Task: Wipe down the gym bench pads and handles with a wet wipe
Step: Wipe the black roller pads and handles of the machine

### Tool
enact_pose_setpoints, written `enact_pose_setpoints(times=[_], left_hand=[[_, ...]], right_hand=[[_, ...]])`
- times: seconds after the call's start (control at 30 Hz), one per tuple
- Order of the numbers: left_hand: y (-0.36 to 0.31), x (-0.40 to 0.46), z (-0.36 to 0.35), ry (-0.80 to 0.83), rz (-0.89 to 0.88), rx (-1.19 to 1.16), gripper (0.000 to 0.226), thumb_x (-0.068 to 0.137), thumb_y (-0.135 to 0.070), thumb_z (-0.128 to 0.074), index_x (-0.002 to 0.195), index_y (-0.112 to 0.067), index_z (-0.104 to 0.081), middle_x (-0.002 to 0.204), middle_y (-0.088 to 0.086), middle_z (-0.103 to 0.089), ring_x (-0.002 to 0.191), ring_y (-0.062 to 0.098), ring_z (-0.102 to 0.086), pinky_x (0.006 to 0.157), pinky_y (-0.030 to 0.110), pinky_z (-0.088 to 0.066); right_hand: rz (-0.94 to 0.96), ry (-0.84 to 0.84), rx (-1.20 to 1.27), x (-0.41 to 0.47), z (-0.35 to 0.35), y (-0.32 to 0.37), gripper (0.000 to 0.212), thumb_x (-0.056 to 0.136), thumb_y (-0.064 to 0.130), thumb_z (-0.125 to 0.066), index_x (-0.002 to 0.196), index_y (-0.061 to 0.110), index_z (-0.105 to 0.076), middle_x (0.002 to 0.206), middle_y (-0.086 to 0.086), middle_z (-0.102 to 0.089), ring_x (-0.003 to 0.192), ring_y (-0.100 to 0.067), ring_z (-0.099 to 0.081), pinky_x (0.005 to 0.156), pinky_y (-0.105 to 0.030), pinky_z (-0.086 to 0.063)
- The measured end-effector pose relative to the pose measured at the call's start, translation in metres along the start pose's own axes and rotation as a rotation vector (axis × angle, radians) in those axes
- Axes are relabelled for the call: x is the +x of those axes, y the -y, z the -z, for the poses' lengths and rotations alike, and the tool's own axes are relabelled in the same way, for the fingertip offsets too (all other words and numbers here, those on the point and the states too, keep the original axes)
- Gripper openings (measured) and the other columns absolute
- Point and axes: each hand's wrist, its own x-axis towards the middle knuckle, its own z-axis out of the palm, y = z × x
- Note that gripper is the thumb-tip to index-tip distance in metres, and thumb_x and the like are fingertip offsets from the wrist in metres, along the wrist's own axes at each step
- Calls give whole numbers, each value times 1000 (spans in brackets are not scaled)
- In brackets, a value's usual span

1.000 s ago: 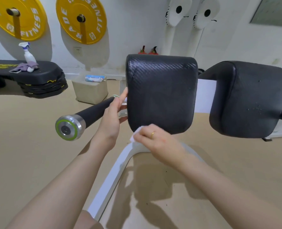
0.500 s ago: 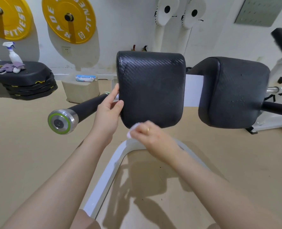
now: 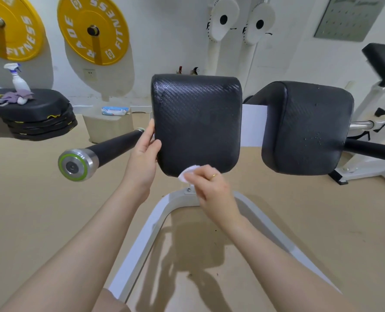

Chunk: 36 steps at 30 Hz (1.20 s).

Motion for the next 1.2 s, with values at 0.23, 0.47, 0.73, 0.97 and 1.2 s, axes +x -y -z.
enact_pose_setpoints(times=[0.23, 0.47, 0.73, 0.97, 1.2], left_hand=[[1, 1, -2, -39, 41, 76, 64, 92, 2, -40, 143, -36, -30, 128, -20, -50, 119, -5, -45, 85, 8, -40], [-1, 2, -6, -145, 49, 138, 64, 91, 1, -45, 139, -41, -35, 129, -16, -50, 123, 6, -45, 91, 21, -39], [-2, 0, -14, -175, 39, 124, 67, 88, 7, -39, 140, -35, -37, 130, -18, -53, 119, -2, -49, 85, 9, -42], [-6, -2, -8, -129, 34, 94, 66, 89, 9, -40, 141, -31, -37, 134, -12, -52, 121, 5, -49, 96, 24, -44], [-15, -2, 5, 12, 116, -4, 65, 85, -3, -27, 137, -38, -40, 139, -16, -45, 129, 10, -40, 107, 39, -36]], right_hand=[[-238, -412, 57, 108, 77, -28, 23, 85, 8, -54, 100, 4, -71, 87, -3, -45, 78, -15, -47, 73, 0, -32], [78, -157, -151, 160, 80, -66, 26, 81, -3, -50, 90, 7, -72, 93, -12, -61, 87, -34, -59, 75, -29, -45], [-11, -10, 20, 38, 53, -53, 28, 78, -12, -51, 94, 4, -67, 95, -7, -64, 87, -22, -57, 79, -24, -45], [-171, 61, 166, -28, 18, -3, 29, 86, 3, -47, 103, 11, -68, 83, -2, -47, 74, -5, -41, 70, -6, -34], [-111, -302, 58, 131, 33, 30, 23, 89, 2, -52, 107, 3, -67, 91, -10, -53, 82, -18, -51, 78, -14, -39]])
